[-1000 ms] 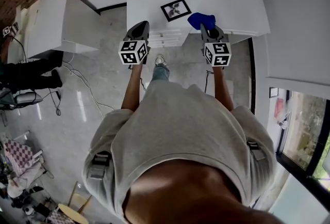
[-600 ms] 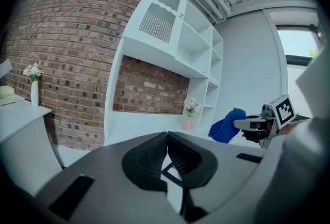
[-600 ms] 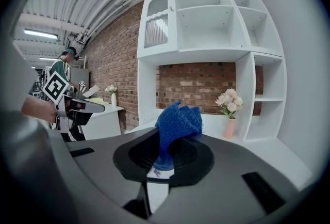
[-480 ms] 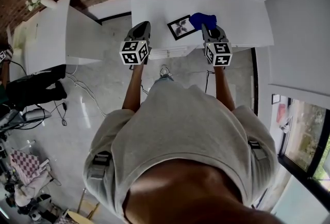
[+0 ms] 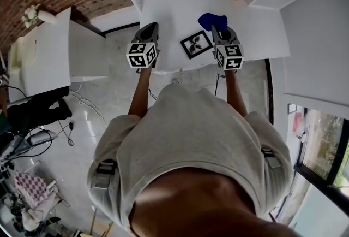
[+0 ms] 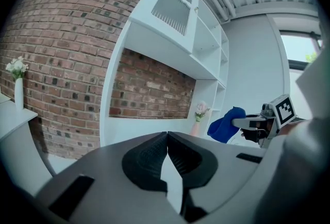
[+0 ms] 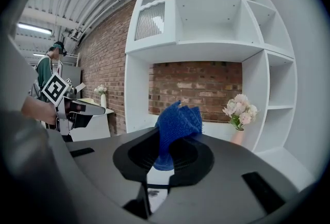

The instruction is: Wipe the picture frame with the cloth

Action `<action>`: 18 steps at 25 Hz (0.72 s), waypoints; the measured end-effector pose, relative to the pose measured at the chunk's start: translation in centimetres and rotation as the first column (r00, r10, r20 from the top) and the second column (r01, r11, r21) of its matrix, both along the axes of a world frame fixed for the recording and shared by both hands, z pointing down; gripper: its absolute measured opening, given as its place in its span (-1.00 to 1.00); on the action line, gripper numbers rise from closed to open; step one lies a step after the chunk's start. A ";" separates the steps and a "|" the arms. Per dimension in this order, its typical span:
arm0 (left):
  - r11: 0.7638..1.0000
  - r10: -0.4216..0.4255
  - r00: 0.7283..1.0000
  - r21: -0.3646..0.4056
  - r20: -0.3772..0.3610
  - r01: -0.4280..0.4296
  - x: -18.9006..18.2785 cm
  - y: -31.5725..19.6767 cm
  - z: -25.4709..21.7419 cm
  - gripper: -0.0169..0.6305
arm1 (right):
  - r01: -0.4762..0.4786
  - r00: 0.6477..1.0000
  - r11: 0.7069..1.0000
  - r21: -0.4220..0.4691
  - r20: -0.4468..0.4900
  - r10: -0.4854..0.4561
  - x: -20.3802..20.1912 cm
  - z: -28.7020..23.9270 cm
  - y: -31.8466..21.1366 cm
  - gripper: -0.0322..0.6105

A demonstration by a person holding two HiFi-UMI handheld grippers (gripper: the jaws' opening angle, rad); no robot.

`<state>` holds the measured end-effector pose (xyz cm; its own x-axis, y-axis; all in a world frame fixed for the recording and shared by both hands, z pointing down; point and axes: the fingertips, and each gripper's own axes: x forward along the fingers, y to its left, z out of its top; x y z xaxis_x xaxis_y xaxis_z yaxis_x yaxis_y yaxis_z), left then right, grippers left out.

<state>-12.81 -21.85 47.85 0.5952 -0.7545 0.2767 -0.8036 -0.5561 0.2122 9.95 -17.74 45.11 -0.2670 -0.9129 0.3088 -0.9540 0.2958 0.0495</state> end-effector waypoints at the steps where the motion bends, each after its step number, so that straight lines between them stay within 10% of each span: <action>1: 1.000 0.004 1.000 0.003 0.000 -0.004 0.0 -0.7 0.0 -0.90 | -0.004 1.000 1.000 0.001 0.001 0.004 0.0 0.1 -0.5 -0.73; 18: 1.000 -0.002 1.000 -0.023 0.008 0.003 1.4 -4.2 1.4 -0.90 | 0.008 1.000 1.000 -0.020 0.007 -0.008 1.2 1.5 -4.1 -0.73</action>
